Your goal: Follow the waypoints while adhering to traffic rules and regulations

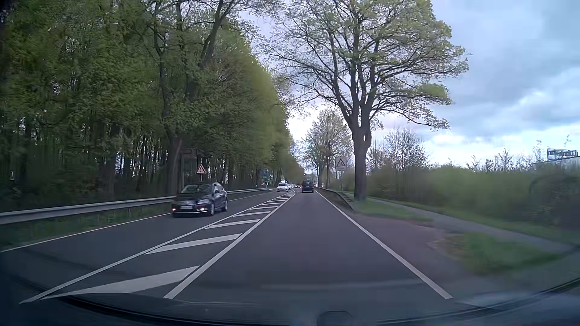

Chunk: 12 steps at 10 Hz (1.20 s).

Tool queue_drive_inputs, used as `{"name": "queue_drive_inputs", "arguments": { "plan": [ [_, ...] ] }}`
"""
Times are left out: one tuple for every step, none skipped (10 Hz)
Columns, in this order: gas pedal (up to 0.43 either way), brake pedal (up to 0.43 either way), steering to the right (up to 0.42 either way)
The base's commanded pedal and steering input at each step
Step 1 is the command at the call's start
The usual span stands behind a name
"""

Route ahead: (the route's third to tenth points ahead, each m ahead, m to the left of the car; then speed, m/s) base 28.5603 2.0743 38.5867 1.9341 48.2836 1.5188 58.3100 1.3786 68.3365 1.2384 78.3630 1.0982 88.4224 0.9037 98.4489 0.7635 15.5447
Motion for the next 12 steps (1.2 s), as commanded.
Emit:
{"name": "queue_drive_inputs", "arguments": {
  "plan": [
    [0.189,0.000,0.000],
    [0.189,0.000,0.000],
    [0.189,0.006,0.000],
    [0.189,0.006,0.000],
    [0.189,0.006,0.000],
    [0.189,0.006,0.000],
    [0.189,0.006,0.000],
    [0.189,0.000,0.000],
    [0.189,0.006,0.000],
    [0.189,0.006,0.000],
    [0.189,0.006,0.000],
    [0.189,0.006,0.000]
  ]
}}
